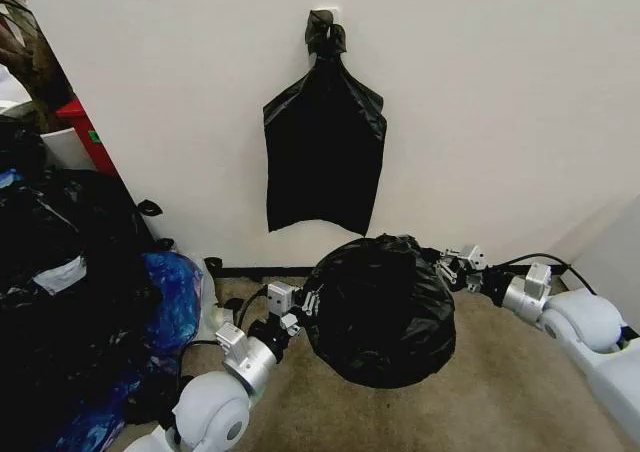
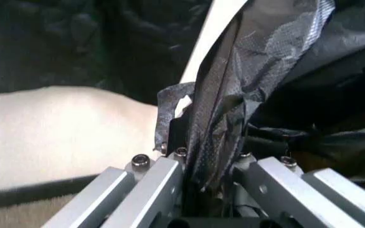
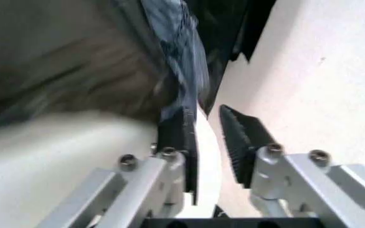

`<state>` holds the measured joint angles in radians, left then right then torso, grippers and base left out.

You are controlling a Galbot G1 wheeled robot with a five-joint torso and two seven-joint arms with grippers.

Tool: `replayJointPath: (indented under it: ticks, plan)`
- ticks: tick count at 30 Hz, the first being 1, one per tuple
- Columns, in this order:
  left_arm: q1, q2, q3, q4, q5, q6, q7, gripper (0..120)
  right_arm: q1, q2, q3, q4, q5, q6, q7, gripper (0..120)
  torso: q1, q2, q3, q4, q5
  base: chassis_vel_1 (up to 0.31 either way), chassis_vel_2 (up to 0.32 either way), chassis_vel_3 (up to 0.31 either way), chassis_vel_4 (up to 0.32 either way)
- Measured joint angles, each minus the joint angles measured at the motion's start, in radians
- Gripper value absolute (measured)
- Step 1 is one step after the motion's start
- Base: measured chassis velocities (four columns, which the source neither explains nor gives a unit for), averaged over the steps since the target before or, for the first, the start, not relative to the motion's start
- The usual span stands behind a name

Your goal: Place the garbage bag over the trash bin.

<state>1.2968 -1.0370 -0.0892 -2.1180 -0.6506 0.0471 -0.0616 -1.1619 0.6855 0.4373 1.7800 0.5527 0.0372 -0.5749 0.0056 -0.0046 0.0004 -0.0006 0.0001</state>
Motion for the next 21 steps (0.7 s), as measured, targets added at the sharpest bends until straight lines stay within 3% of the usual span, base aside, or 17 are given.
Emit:
replayJointPath:
  ticks: [1,5,8,14,16,21]
  plan:
    - [0.0,0.0,0.0,0.0,0.0,0.0,0.0,1,0.0,0.0,0.0,0.0,0.0,0.0,0.0,18,0.0,0.0,0.0,0.0,0.0,0.0,0.0,0.0,0.0]
    - [-0.018,-0.011,-0.01,0.013,-0.099,0.022,-0.057,1,-0.06,-0.016,0.045,0.025,0.009,0.035,0.023,38,0.0,0.0,0.0,0.0,0.0,0.0,0.0,0.0,0.0]
    - [-0.035,-0.018,-0.014,0.024,-0.161,0.037,-0.107,1,-0.105,-0.023,0.073,0.046,0.034,0.051,0.051,45,0.0,0.0,0.0,-0.0001,0.0001,0.0,0.0,0.0,0.0]
    - [-0.048,-0.03,-0.026,0.048,-0.305,0.059,-0.21,1,-0.211,-0.004,0.17,0.133,0.13,0.049,0.119,70,0.0,0.0,0.0,-0.0001,0.0001,0.0,0.0,0.0,0.0]
    - [-0.046,-0.031,-0.027,0.049,-0.317,0.06,-0.216,1,-0.218,-0.001,0.175,0.143,0.146,0.044,0.132,73,0.0,0.0,0.0,0.0005,0.0002,0.0,0.0,0.0,0.0]
    - [-0.047,-0.041,-0.036,0.056,-0.451,0.069,-0.272,1,-0.292,0.04,0.229,0.238,0.332,-0.02,0.286,95,0.0,0.0,0.0,0.0,0.0,0.0,0.0,0.0,0.0]
